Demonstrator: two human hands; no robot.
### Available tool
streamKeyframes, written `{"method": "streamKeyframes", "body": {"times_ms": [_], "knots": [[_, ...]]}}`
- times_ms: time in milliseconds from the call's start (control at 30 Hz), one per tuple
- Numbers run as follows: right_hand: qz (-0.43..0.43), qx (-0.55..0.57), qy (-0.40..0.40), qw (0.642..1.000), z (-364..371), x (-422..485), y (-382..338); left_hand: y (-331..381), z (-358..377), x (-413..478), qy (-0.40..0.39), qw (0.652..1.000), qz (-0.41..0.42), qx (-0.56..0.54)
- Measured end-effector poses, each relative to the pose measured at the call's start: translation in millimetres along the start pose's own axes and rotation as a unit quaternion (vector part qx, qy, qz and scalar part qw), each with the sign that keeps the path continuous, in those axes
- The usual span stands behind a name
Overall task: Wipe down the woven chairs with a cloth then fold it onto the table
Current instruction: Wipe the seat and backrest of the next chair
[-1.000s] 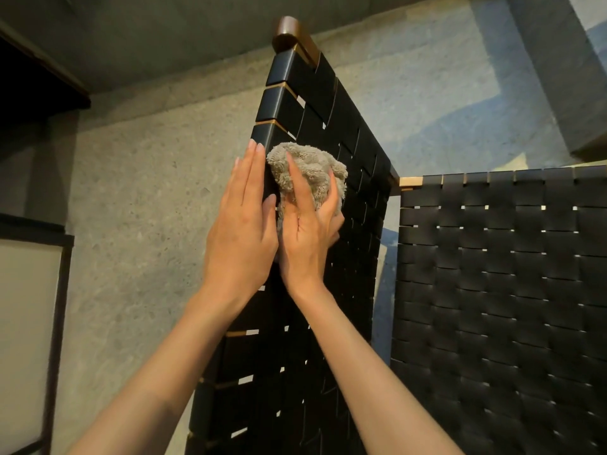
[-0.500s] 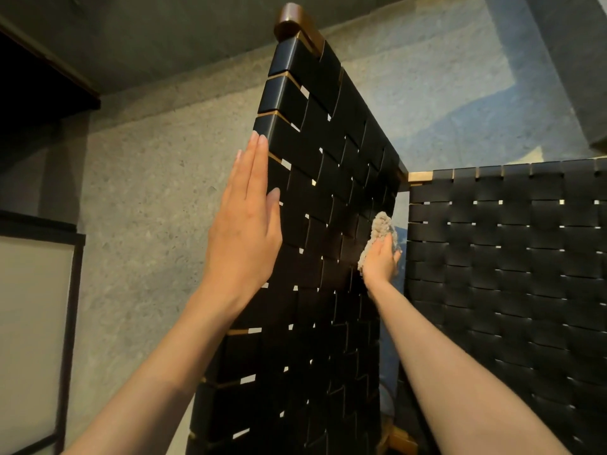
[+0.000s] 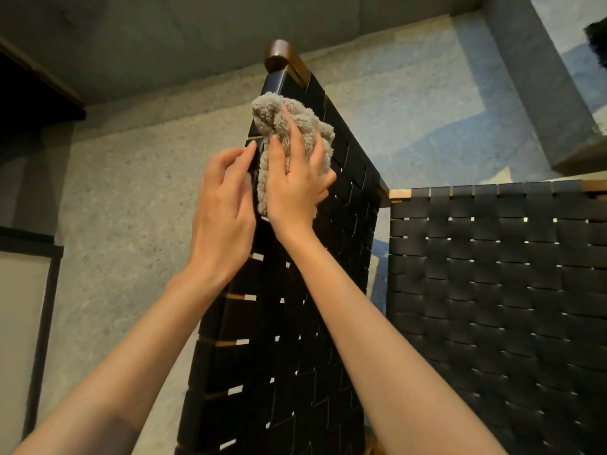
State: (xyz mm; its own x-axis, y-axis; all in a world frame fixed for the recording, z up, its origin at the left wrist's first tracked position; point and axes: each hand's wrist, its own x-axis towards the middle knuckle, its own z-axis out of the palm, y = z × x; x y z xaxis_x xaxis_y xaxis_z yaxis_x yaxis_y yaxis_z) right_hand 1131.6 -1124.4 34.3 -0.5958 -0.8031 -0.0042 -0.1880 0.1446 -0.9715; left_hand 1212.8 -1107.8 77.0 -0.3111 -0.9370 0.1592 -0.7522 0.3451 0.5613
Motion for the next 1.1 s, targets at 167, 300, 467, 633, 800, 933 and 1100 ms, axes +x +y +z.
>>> {"method": "streamKeyframes", "body": {"times_ms": [167, 300, 467, 633, 800, 933, 1100], "knots": [[0.088, -0.076, 0.047, 0.992, 0, 13, 48, 0, 9, 31, -0.045, 0.999, 0.016, 0.020], [0.207, -0.096, 0.031, 0.973, -16, 24, 123, 1, 18, 46, -0.057, 0.997, 0.024, 0.053], [0.323, -0.100, 0.000, 0.941, -34, 35, 197, -2, 24, 48, -0.053, 0.996, 0.026, 0.060], [0.390, -0.081, 0.021, 0.917, -34, 40, 210, -1, 24, 47, -0.045, 0.998, 0.027, 0.047], [0.284, -0.021, 0.034, 0.958, -30, 38, 150, 2, 21, 46, -0.047, 0.998, 0.013, 0.028], [0.080, 0.050, -0.014, 0.995, -9, 57, 57, 3, 21, 45, -0.050, 0.999, 0.006, 0.019], [-0.044, -0.021, -0.007, 0.999, 11, 98, 6, 2, 23, 46, -0.055, 0.998, 0.002, 0.025]]}}
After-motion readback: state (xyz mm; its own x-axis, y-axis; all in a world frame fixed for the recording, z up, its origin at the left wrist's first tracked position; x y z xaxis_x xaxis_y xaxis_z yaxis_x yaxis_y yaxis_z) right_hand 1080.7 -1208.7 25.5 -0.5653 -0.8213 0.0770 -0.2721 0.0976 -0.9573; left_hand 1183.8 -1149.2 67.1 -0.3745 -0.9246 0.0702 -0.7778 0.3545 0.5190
